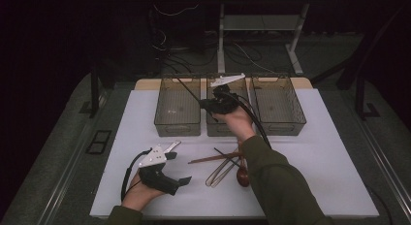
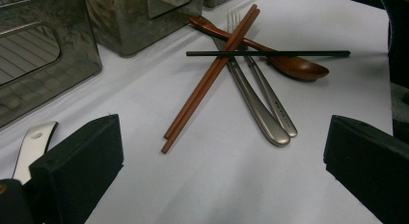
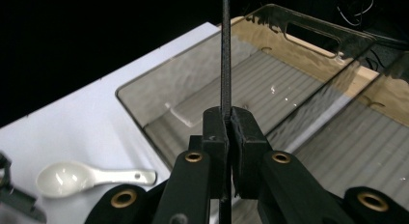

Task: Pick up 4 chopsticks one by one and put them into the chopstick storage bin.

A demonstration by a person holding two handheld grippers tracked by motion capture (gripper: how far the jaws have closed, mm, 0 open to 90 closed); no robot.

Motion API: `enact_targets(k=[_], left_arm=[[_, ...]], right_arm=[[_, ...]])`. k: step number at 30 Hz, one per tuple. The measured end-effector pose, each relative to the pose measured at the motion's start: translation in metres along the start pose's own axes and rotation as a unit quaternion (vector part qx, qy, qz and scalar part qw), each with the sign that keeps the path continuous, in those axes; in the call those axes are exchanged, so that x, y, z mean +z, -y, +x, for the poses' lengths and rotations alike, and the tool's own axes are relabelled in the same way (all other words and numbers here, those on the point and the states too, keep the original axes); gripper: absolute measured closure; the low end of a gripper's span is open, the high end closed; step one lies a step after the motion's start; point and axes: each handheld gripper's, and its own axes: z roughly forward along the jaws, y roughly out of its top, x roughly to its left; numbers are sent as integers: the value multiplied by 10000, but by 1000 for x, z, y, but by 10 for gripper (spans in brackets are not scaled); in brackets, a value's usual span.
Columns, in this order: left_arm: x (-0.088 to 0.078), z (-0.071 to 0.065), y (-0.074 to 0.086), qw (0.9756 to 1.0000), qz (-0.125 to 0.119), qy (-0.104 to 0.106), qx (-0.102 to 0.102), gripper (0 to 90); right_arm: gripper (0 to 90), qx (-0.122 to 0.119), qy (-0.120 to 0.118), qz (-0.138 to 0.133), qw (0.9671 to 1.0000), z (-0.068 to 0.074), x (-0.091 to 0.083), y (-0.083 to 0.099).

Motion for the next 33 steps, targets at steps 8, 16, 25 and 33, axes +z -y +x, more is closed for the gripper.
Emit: enact_targets(k=[8,16,25,33], left_arm=[[-1,0,0,10000,-34,14,-41,0],[-1,0,0,10000,-31,24,-48,0],[-1,0,0,10000,-17,37,-7,0],[-1,-1,0,10000,-25,55,-22,0]], right_arm=[[849,7,36,64,10000,2,28,-9],[849,10,7,139,9999,7,55,-13],[849,20,-5,230,9997,10,73,-12],[840,14,56,451,9990,13,84,-10]])
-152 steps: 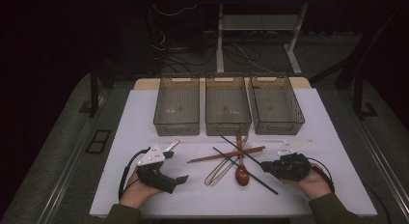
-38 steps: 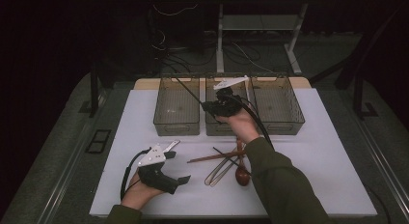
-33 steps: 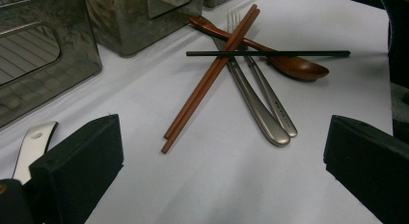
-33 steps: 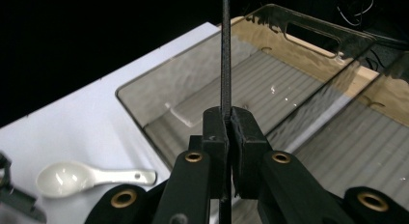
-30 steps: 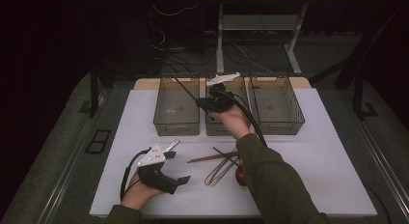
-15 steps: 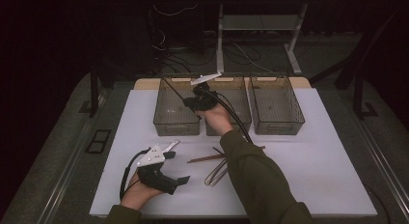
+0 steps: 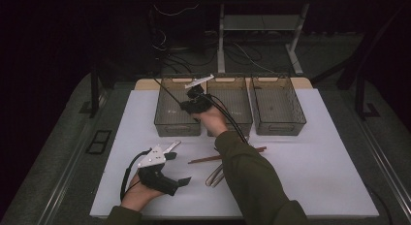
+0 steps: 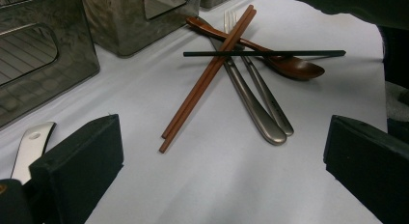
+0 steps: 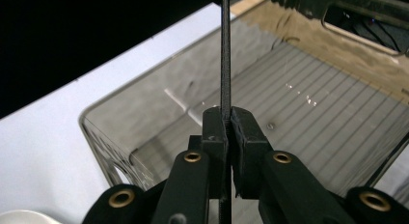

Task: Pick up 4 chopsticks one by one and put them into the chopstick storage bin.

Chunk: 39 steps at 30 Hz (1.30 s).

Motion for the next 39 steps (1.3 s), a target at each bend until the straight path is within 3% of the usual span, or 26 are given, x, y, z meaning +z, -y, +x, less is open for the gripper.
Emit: enact_targets(k=[2,6,15,25,39], left_arm=[[0,0,0,10000,1,5,14,0],[0,0,0,10000,6,9,5,0],[0,1,0,10000,46,16,52,0],[1,1,0,10000,7,36,-41,0],[3,1,1,10000,30,34,-71,0]], right_arm=[[826,-6,40,43,10000,-1,1,1],[696,83,181,92,9998,-2,2,1],[504,180,61,163,9997,-5,-9,-2],[460,13,-66,160,9998,-5,-39,7],[441,-217,-290,52,9993,-9,-76,38]])
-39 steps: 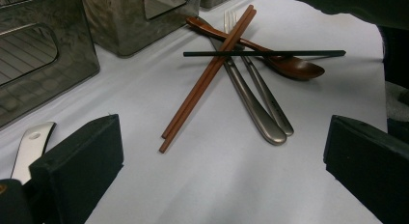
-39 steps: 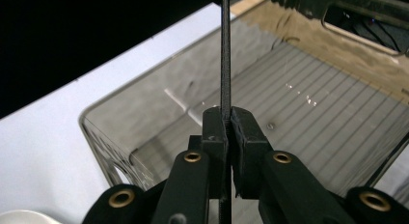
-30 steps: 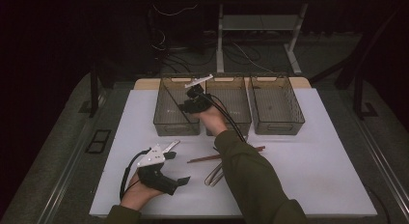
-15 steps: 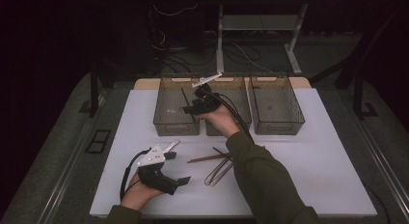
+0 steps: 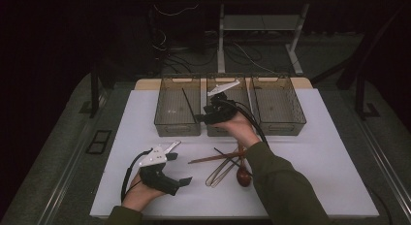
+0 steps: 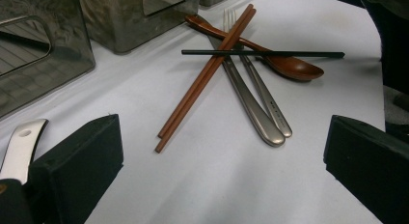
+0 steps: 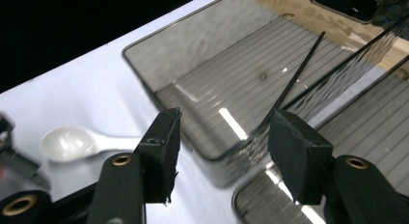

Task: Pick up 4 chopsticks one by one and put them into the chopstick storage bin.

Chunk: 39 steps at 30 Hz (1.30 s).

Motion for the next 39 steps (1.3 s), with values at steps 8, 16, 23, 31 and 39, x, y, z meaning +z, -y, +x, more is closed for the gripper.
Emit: enact_targets(k=[8,16,23,31,39], left_arm=[[1,0,1,10000,14,-69,-49,0],[1,0,1,9999,1,-103,-51,0],[1,0,1,9999,-33,-125,1,0],[3,0,2,9999,-9,-160,56,0],[4,-2,2,9997,32,-187,131,0]], right_arm=[[420,-110,-133,3,9999,2,-21,18],[401,-165,-43,-29,9999,0,-41,36],[400,-125,-24,-85,9999,-4,-57,56],[397,-53,-16,-196,9998,-4,-77,77],[411,25,-72,-181,9998,-4,-92,93]])
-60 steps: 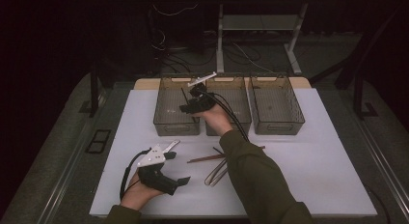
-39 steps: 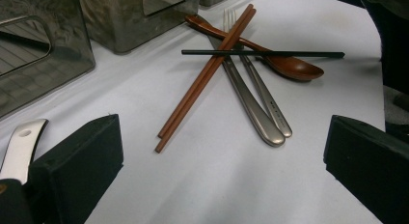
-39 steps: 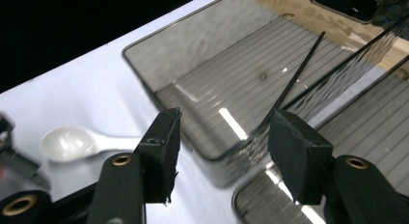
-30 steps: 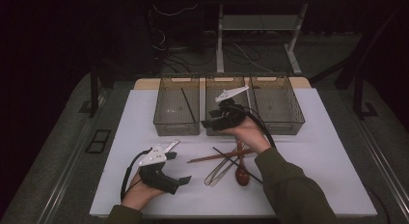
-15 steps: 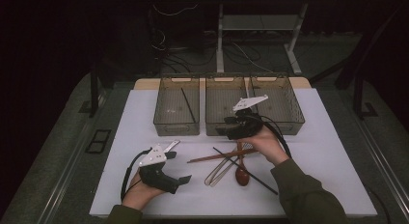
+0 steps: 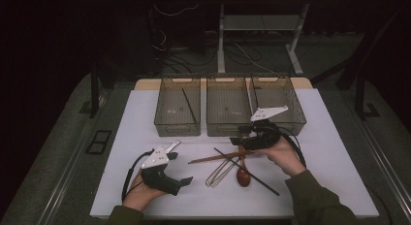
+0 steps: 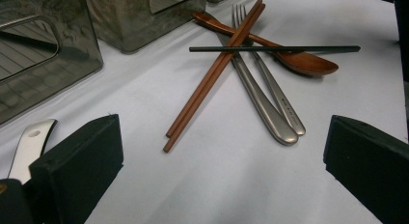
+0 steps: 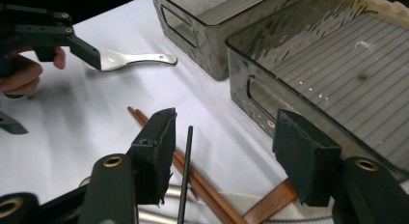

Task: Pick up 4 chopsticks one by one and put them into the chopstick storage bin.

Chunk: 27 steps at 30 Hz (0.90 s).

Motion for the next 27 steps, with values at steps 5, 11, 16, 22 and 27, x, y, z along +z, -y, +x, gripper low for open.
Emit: enact_targets(k=[5,11,16,22,27], left_arm=[[0,-1,0,10000,-27,8,-11,0],[-1,-1,-1,10000,-16,18,6,0],[-1,-2,-1,10000,-30,13,8,0],[0,-3,-2,10000,-29,19,7,0],[-1,-4,-2,10000,-32,28,17,0]], right_arm=[[420,-19,-32,125,9999,2,-6,10],[450,-63,-78,224,9997,6,-17,24],[487,-129,-73,297,9994,9,-27,38],[593,-169,-73,321,9993,14,-36,53],[649,-182,-72,381,9991,20,-40,64]])
